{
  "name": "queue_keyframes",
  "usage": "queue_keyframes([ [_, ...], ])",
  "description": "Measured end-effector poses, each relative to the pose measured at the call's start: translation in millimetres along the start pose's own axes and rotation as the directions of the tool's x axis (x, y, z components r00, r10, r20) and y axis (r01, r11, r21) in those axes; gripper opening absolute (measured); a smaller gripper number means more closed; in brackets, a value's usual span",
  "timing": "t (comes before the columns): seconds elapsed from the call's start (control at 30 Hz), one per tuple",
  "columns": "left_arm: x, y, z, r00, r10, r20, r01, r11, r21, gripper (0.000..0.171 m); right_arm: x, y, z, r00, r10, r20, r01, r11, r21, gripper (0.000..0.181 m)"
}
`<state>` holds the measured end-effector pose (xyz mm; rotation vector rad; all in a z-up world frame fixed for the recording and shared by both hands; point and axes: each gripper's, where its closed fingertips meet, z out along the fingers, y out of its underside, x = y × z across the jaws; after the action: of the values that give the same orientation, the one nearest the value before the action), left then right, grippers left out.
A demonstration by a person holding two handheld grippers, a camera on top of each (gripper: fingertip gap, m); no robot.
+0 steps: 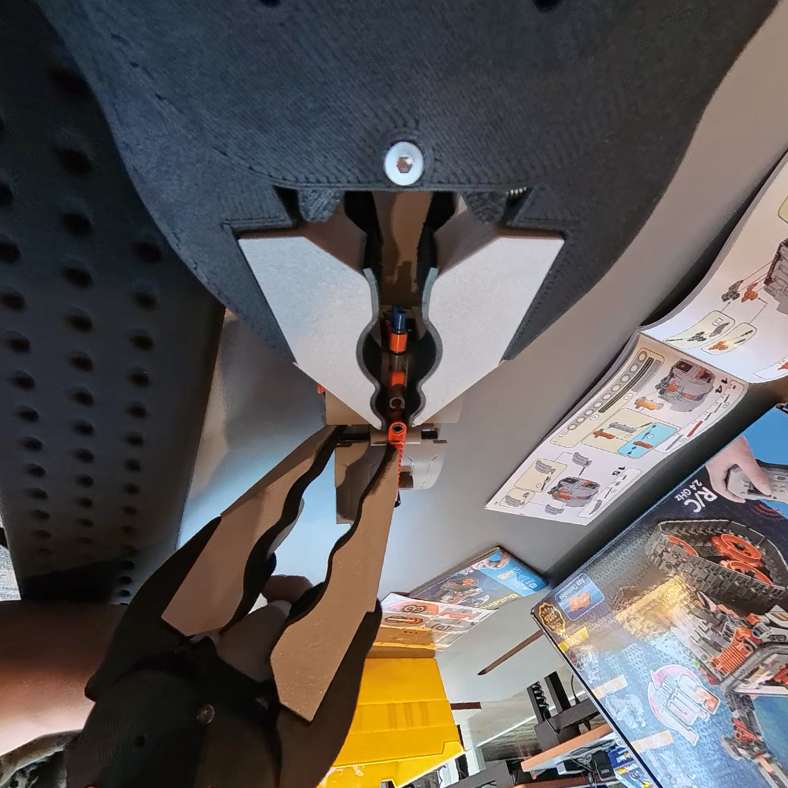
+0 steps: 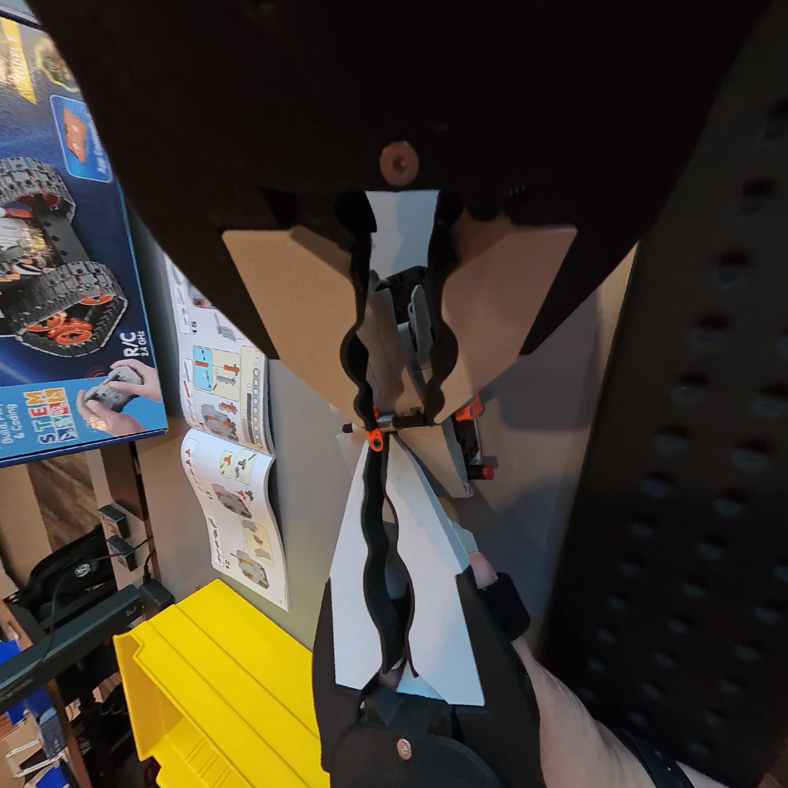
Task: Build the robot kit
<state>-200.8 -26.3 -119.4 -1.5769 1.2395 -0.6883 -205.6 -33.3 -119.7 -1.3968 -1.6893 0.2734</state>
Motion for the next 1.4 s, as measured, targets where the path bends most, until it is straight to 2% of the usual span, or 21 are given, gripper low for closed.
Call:
queue_keyframes([
  [0.27, -0.9, 0.2, 0.2, 1.0, -0.008, -0.002, 0.008, 1.0, 0.003, 0.005, 2.1, 0.3, 0.5, 0.998, -0.058, -0.04, 0.058, 0.998, -0.009, 0.024],
  [0.5, -0.3, 0.2, 0.2, 1.0, -0.006, -0.006, 0.006, 1.0, 0.004, 0.005, -1.1, 0.4, 0.9, 0.998, -0.059, -0.012, 0.059, 0.998, -0.007, 0.02],
  [1.0, -1.5, 0.5, 0.6, 1.0, -0.009, 0.01, 0.009, 1.0, -0.009, 0.005, -0.1, 1.9, 0.7, 0.985, -0.169, -0.035, 0.164, 0.98, -0.114, 0.016],
  [1.4, -1.5, 0.6, 0.8, 1.0, -0.007, 0.01, 0.008, 1.0, -0.009, 0.005, 0.3, 2.1, -0.8, 0.99, -0.131, -0.052, 0.125, 0.987, -0.103, 0.014],
])
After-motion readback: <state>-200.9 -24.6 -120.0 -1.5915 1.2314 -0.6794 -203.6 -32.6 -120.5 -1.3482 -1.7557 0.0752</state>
